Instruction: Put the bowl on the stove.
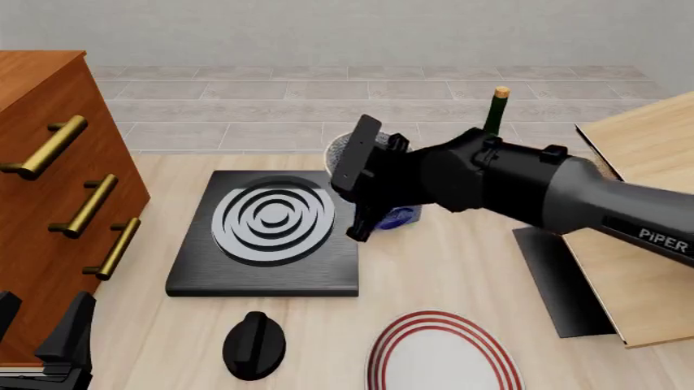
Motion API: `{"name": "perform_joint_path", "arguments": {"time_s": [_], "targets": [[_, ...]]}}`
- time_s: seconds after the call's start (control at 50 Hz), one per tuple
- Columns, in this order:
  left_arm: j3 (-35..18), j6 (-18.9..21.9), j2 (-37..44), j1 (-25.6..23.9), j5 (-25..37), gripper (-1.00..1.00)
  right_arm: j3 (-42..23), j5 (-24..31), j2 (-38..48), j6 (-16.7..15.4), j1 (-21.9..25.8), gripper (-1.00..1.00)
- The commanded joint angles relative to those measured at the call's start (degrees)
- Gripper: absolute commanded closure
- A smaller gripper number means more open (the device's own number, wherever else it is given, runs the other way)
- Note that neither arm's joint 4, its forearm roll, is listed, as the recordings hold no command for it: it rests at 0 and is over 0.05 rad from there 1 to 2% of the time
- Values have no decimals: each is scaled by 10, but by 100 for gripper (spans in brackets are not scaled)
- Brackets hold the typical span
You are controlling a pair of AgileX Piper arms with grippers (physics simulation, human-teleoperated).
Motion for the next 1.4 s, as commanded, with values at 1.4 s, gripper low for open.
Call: {"name": "perform_joint_path", "arguments": {"time_s": [1.4], "targets": [[0, 0, 0, 0, 0, -100, -373, 99, 286, -2, 107, 100]]}}
